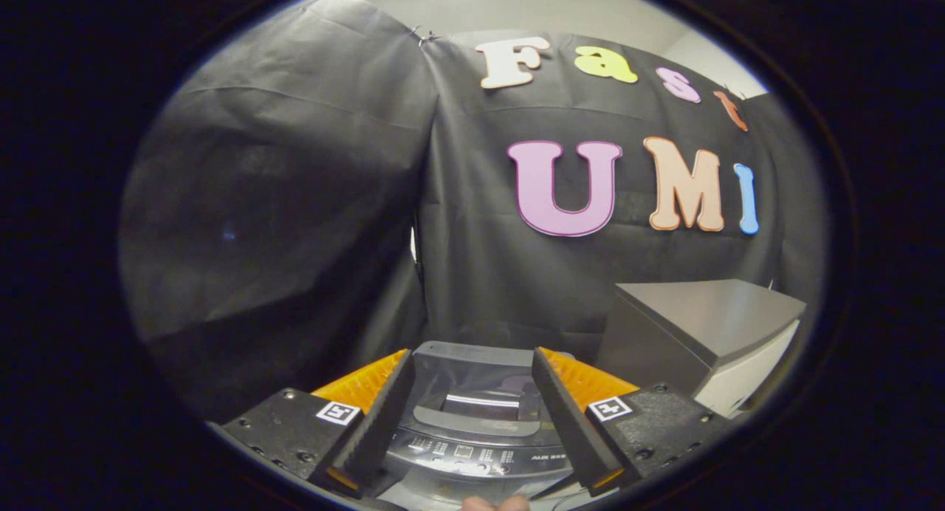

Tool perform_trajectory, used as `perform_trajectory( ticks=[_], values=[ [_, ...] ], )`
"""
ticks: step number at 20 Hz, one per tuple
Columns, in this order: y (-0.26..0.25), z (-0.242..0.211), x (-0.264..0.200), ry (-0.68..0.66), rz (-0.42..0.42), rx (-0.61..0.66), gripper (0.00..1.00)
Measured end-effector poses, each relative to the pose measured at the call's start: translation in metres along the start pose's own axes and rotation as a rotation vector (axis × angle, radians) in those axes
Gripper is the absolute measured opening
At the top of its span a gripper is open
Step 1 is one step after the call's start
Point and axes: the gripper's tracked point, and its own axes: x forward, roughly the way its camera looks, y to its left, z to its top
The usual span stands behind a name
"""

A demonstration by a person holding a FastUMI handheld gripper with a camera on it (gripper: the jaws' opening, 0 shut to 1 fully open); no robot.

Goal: Put the clothes into the washing machine and then close the washing machine lid.

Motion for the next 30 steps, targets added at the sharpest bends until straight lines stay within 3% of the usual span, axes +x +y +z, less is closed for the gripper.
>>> perform_trajectory(
  ticks=[7,18,30],
  values=[
    [0.001,0.014,-0.008,-0.059,-0.042,0.085,0.97],
    [-0.018,0.029,-0.019,-0.124,-0.104,0.048,0.97],
    [-0.007,0.035,-0.016,-0.152,-0.078,0.103,0.97]
  ],
)
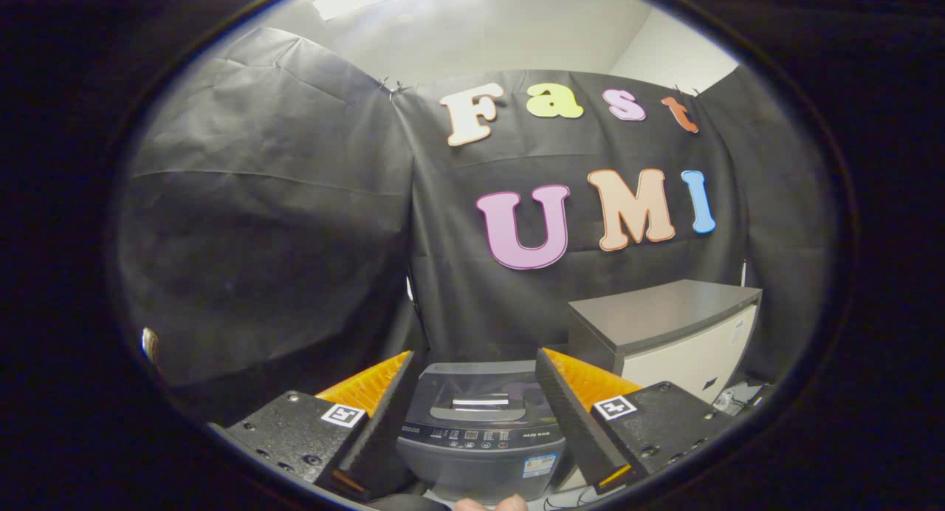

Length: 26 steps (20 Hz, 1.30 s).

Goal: Put the clothes into the washing machine and then close the washing machine lid.

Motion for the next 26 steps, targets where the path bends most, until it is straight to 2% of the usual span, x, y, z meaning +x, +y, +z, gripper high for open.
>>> perform_trajectory(
  ticks=[26],
  values=[
    [0.0015,-0.0027,0.0002,0.005,0.006,-0.006,0.97]
  ],
)
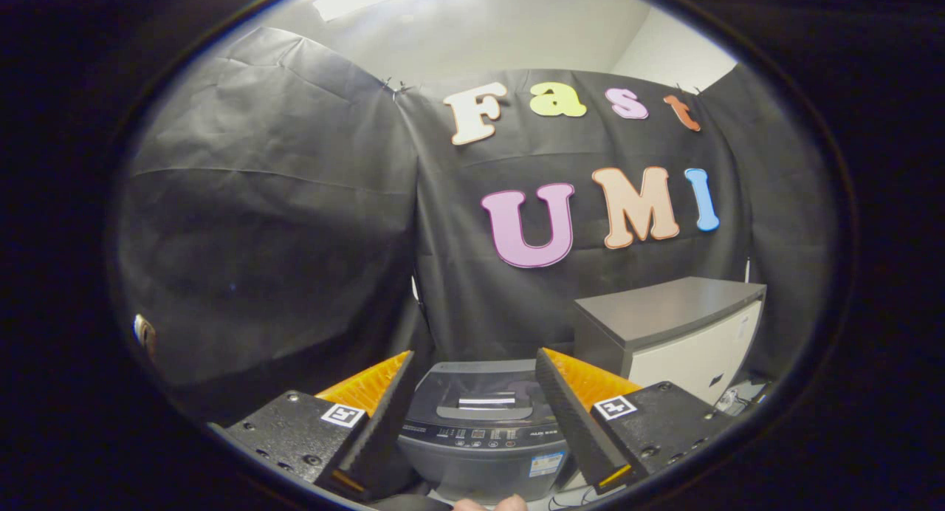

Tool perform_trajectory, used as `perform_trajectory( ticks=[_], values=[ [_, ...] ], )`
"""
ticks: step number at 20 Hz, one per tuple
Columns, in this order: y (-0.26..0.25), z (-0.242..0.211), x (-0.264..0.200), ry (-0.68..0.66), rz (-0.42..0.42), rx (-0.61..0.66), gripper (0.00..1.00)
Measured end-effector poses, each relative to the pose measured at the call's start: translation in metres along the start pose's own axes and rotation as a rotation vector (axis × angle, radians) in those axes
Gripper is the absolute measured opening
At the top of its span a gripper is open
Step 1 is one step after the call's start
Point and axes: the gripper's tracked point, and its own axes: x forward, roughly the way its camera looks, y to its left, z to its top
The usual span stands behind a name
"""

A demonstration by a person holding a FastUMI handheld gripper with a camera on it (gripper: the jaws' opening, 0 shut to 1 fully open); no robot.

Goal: Put the clothes into the washing machine and then close the washing machine lid.

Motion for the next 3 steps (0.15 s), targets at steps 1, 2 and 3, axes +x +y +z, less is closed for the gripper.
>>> perform_trajectory(
  ticks=[1,2,3],
  values=[
    [0.0003,-0.0001,0.0000,0.001,0.000,0.001,0.97],
    [0.0011,0.0004,-0.0002,0.001,0.002,0.003,0.97],
    [0.0018,0.0010,-0.0005,0.002,0.005,0.003,0.97]
  ],
)
